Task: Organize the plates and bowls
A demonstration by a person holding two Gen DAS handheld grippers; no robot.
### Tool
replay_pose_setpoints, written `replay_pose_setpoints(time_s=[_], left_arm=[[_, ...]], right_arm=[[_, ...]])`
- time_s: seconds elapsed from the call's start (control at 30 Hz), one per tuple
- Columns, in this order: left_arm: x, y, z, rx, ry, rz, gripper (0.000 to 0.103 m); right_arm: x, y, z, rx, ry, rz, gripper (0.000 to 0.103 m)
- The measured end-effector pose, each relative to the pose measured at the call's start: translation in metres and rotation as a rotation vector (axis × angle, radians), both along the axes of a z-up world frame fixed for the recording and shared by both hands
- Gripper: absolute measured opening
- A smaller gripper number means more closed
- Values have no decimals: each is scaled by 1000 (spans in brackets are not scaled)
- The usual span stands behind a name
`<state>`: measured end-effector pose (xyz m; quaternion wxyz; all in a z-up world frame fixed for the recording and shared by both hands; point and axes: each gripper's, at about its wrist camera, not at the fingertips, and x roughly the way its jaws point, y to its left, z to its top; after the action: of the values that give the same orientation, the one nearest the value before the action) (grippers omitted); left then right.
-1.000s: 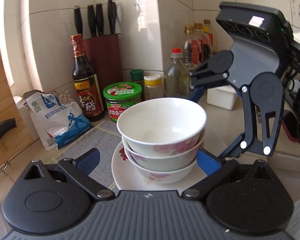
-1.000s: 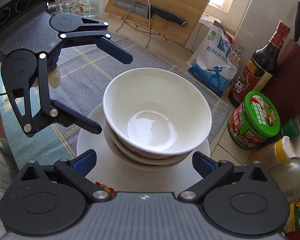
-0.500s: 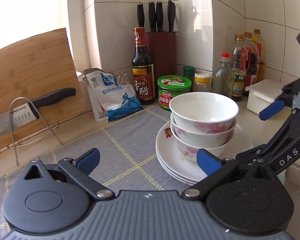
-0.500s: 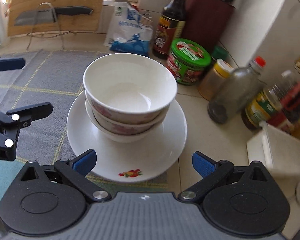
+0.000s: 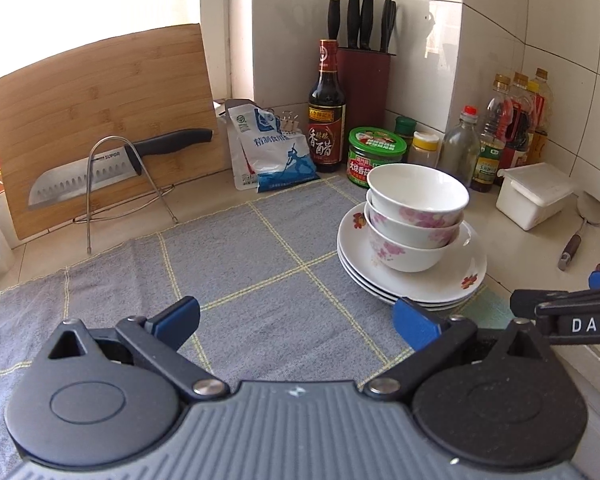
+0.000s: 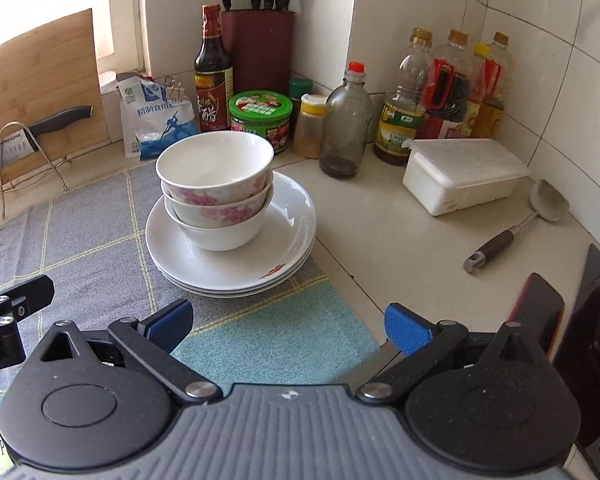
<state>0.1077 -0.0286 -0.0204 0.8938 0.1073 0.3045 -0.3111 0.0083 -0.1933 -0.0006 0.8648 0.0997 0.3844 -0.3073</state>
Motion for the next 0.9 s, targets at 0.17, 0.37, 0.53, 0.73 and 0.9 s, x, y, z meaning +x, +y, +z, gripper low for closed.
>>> replay_pose_setpoints(time_s=[0.17,0.37,0.53,0.73,0.9], left_arm=[[-10,7,15,-15,-20,-10,102],[-15,9,25,-25,-40,-13,102],[-18,8,27,-24,-51,-15,102],[-18,8,27,-20,-51,-3,102],[-18,7,28,-21,-58,3,102]], right_arm=[[-12,11,20,-19,-53,-15,103],[-21,18,35,-27,-99,-29,103],[-23,24,36,-24,-105,-24,103],[-21,26,35,-26,-101,-17,103],[-21,26,34,-23,-100,-14,103]])
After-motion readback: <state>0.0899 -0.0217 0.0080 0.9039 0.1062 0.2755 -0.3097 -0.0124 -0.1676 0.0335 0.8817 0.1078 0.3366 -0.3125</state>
